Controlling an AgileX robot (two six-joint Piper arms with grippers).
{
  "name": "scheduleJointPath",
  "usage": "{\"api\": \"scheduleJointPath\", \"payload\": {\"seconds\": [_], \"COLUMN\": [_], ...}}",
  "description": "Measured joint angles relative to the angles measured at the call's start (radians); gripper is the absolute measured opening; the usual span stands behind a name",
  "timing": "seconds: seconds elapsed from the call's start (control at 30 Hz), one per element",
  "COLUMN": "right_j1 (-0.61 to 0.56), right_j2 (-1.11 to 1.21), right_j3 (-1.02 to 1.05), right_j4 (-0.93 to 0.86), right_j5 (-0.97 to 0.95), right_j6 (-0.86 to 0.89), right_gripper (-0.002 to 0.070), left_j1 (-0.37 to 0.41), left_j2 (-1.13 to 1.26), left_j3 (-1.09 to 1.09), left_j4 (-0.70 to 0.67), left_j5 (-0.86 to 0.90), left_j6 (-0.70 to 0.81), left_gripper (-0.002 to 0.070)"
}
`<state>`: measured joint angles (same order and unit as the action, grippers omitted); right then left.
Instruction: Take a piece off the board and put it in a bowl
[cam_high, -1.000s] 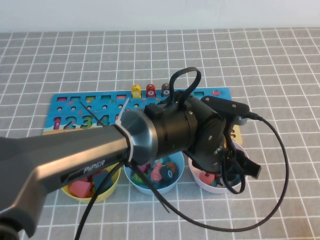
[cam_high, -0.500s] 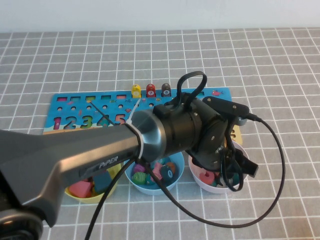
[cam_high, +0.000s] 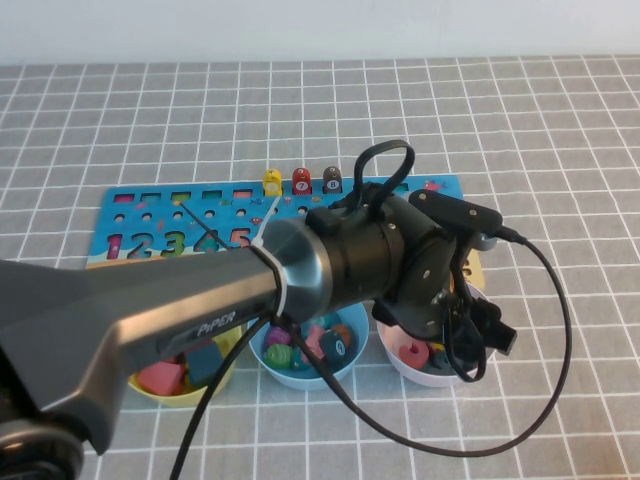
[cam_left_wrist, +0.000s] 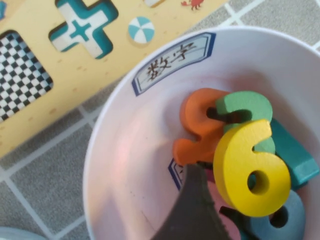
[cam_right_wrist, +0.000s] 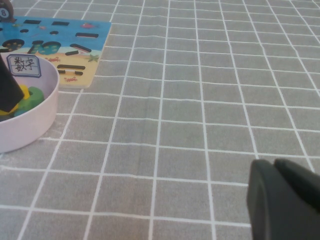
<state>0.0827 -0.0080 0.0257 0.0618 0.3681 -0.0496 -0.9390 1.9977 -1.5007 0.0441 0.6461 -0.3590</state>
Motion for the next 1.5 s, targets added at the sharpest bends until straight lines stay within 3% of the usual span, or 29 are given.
{"api": "scheduleJointPath", "payload": {"seconds": [0.2,0.3,0.5,0.6,1.1,1.5], "right_j1": [0.0,0.0,0.0,0.0,0.0,0.0], "right_j2": [0.0,0.0,0.0,0.0,0.0,0.0], "right_j3": [0.0,0.0,0.0,0.0,0.0,0.0], "right_j4": [0.0,0.0,0.0,0.0,0.0,0.0], "right_j5": [0.0,0.0,0.0,0.0,0.0,0.0], "right_j6": [0.0,0.0,0.0,0.0,0.0,0.0], "right_gripper": [-0.0017,-0.0017,-0.0017,-0.0017,-0.0017,-0.0017], "left_j1": [0.0,0.008,0.082,0.11,0.131,0.131], "left_j2": [-0.078,-0.165,-0.383,-0.523,-1.123,-1.192], "left_j3": [0.003,0.05,0.289,0.443,0.984,1.067], "left_j4": [0.0,0.002,0.006,0.008,0.026,0.049], "left_j5": [0.035,0.032,-0.047,-0.138,-0.508,-0.513], "left_j6": [0.007,0.055,0.1,0.112,0.065,0.068], "left_gripper": [0.0473,0.0412,0.0101,0.0028,-0.0002,-0.0002]}}
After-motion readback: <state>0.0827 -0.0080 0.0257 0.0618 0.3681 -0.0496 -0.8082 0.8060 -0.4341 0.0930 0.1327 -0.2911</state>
